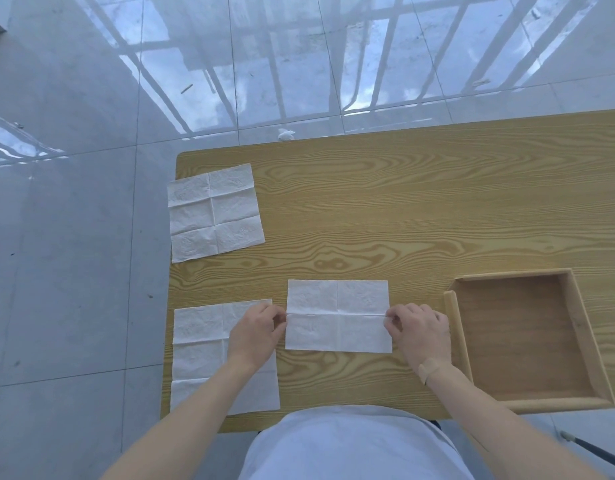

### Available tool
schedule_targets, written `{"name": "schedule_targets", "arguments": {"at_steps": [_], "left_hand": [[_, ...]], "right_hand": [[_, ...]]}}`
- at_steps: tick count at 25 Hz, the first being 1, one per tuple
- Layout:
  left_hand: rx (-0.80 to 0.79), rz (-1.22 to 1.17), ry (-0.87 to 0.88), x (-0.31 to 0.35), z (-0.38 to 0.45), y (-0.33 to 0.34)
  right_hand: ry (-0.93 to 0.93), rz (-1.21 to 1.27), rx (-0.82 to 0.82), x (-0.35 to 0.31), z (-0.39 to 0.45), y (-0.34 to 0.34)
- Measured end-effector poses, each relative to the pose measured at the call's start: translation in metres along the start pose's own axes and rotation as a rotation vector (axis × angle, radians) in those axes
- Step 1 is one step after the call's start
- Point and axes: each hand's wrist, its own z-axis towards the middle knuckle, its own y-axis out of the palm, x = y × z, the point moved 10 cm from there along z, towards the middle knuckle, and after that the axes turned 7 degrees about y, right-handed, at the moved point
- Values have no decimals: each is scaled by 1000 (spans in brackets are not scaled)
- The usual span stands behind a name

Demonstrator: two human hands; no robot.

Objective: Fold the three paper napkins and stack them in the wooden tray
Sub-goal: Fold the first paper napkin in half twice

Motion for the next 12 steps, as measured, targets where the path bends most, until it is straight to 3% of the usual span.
{"name": "schedule_targets", "arguments": {"at_steps": [5, 12], "left_hand": [[117, 64, 130, 20, 1, -11], [19, 198, 297, 46, 15, 2]], "right_hand": [[-119, -28, 108, -14, -5, -6], [-200, -11, 71, -25, -4, 1]]}}
